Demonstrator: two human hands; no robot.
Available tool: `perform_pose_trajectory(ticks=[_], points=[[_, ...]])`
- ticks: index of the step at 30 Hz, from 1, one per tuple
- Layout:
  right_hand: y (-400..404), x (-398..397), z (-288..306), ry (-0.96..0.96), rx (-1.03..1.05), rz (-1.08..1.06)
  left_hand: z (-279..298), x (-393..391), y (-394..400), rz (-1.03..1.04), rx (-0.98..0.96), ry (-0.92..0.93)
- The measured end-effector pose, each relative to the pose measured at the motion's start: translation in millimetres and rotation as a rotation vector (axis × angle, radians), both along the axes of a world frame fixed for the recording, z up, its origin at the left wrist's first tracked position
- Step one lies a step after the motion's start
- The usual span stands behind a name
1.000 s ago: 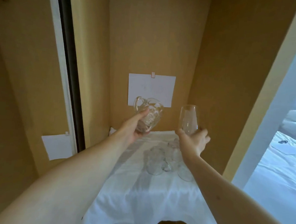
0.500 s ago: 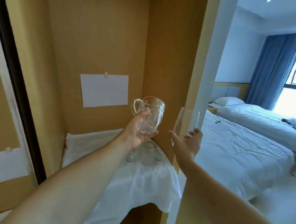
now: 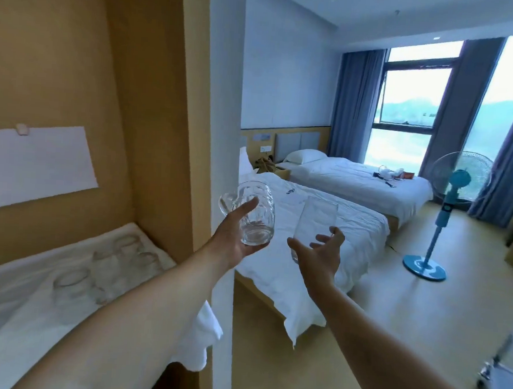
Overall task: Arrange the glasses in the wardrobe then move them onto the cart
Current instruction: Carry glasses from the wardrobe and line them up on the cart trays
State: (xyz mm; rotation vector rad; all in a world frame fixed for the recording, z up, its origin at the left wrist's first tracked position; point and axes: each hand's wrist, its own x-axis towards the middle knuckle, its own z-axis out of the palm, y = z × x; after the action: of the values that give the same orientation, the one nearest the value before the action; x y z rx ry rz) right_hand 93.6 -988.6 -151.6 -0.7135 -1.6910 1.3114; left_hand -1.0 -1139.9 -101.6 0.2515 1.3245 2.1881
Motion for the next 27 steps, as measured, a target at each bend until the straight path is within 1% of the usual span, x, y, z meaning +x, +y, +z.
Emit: perform_pose_trajectory(ticks=[8,13,21,24,26,27], points=[[128.0,47.2,-16.2,0.012,-0.013,-0.143,-17.9,22.1,139.3,-0.166,-0.049,0.002],[197.8,69.5,-25.7,-0.04,-0.004,-0.197,-22.2,36.6,213.8,-0.274,-0.067,0.025],[273.5,91.2,-44.0,-0.089,-0.023,-0.317,-36.9,48.5,313.7,-0.464,-0.143,0.058],[299.6,92.0,-51.3,-0.082,-0.049,-0.37,-44.2,43.3,346.4,-0.568,-0.139,0.081],[316.4,89.4,-56.2,-0.074,-0.066,-0.404,-49.9,34.4,369.3,-0.6,-0.119,0.113],[325.1,86.8,-58.4,-0.067,-0.071,-0.428,-51.2,29.7,381.2,-0.618,-0.115,0.095]])
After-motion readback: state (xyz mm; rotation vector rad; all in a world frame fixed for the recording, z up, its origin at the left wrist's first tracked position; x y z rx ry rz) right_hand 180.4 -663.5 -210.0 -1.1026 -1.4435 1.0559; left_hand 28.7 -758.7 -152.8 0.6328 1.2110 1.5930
